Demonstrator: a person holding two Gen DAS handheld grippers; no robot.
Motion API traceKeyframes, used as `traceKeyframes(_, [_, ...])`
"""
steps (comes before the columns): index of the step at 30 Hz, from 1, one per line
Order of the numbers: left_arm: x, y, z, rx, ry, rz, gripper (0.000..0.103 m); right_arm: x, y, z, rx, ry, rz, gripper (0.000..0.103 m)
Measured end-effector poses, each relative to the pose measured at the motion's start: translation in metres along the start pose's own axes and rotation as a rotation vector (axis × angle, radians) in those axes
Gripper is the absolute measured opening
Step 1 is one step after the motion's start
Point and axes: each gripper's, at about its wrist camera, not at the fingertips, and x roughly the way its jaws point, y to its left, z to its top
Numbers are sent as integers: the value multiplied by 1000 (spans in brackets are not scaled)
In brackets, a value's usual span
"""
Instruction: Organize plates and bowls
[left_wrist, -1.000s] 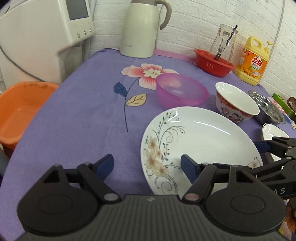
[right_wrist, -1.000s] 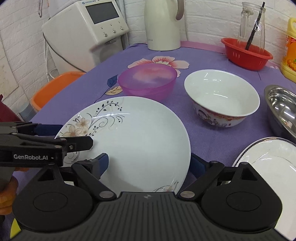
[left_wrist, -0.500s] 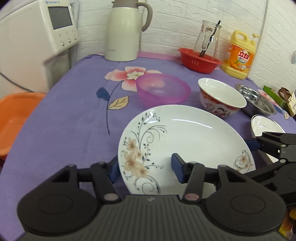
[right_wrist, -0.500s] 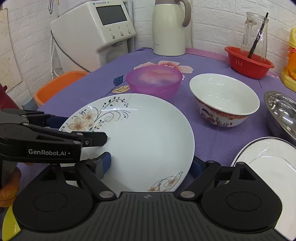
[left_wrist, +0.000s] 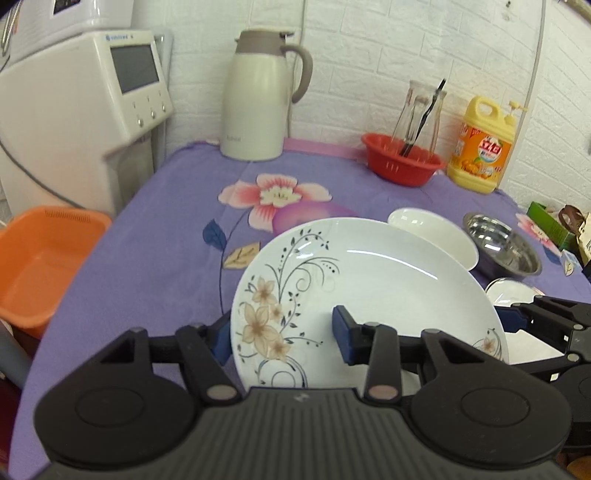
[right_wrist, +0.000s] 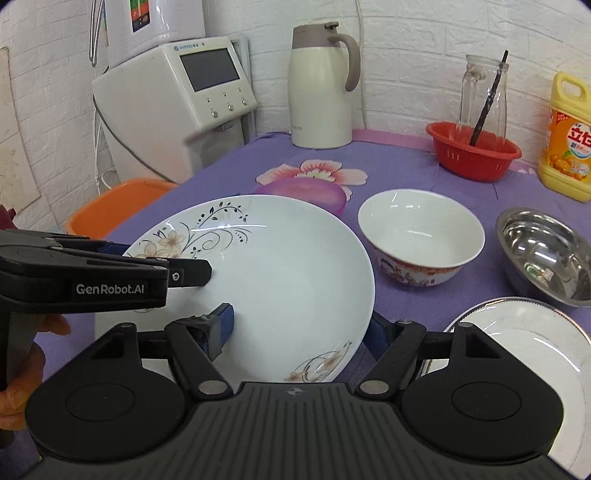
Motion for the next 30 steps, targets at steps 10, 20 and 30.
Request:
traceKeyframes(10, [-63,-16,-50,-18,-6,-54,40,-70,26,-40,14,-35,-20,103])
traceKeyframes(20, [-103,-19,-128,-26,58,-60,40,-111,61,-112,51,11,-38,103])
traceKeyframes(30, [-99,-18,-143,-7,29,-72,46,-110,64,-127,39,-10,-94,103])
